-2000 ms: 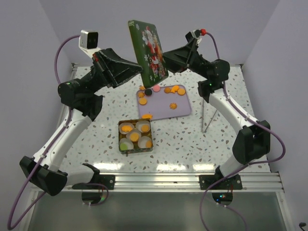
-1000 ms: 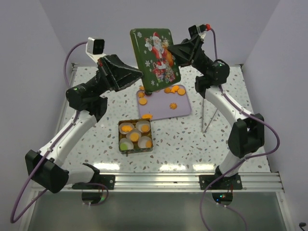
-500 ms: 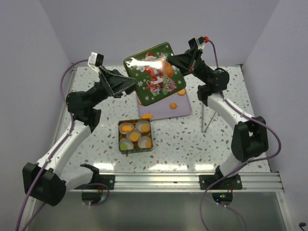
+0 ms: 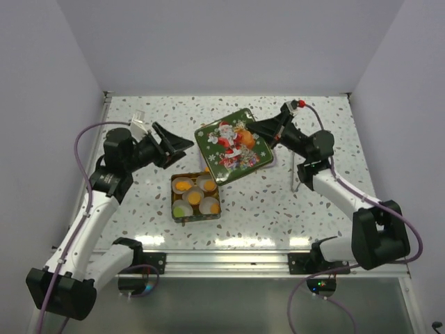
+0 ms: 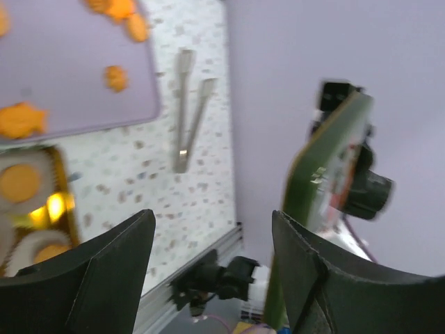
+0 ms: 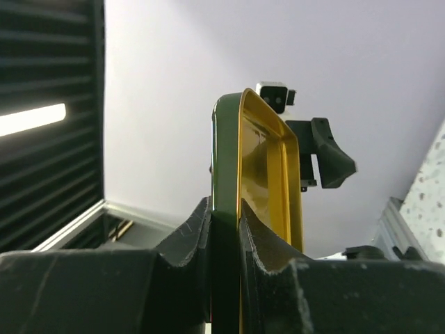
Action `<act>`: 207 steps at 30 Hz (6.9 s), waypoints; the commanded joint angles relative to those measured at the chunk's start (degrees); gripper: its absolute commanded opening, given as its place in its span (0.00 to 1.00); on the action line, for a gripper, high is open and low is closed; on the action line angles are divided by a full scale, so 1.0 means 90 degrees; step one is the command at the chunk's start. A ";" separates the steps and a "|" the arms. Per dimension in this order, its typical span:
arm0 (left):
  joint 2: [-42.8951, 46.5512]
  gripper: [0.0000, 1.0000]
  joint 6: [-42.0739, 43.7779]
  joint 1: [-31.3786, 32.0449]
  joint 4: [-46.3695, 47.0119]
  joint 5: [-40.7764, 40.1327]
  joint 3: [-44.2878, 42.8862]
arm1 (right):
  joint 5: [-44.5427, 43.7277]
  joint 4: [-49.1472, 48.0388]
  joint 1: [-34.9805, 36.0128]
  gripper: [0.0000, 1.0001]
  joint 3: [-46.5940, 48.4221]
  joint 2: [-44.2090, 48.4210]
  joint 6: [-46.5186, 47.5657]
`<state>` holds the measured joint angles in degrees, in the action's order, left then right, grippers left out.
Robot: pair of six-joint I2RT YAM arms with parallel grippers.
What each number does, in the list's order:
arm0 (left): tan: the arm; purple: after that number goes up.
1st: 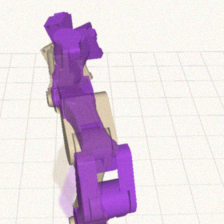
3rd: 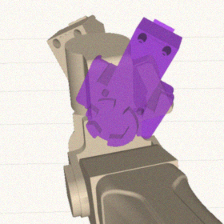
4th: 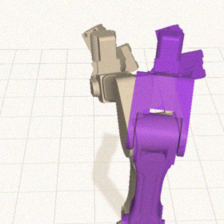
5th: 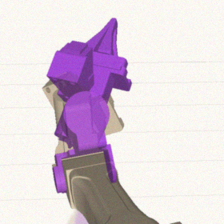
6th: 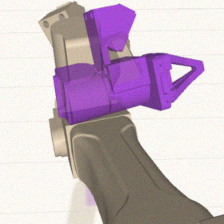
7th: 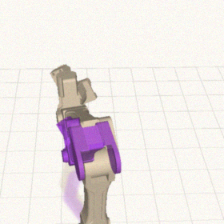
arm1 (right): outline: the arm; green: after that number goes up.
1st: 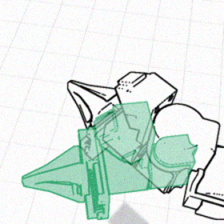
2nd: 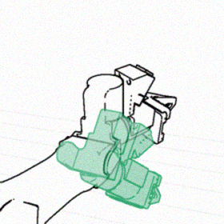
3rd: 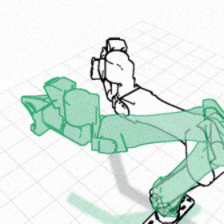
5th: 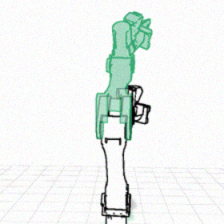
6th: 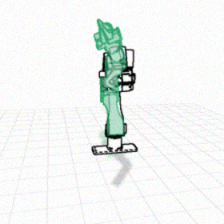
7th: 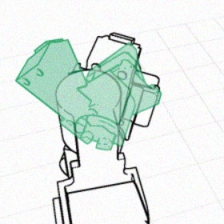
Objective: Pack the cookies
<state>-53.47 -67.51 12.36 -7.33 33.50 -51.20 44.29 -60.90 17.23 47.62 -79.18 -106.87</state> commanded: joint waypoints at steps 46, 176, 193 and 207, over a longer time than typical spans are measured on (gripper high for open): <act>-0.0728 0.49 0.2403 -0.0446 -0.2740 -0.2404 0.2564 | -0.4414 -0.3545 0.2792 0.46 -0.3210 -0.3410 0.1640; -0.0709 0.47 0.2686 -0.0446 -0.4888 -0.2765 0.1100 | -0.5058 0.3466 0.3134 0.70 0.1174 -0.3830 0.2479; -0.0485 0.45 0.2598 -0.0446 -0.5074 -0.2628 0.0953 | -0.4707 0.4569 0.2402 0.71 0.0949 -0.2942 0.3446; -0.0045 0.44 0.2833 -0.0436 -0.5329 -0.2014 0.0200 | -0.3887 0.5986 0.2206 0.68 0.0287 -0.1614 0.4140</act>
<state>-54.76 -43.62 8.32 -55.68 11.84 -51.05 5.76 -10.52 36.95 52.23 -96.86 -71.44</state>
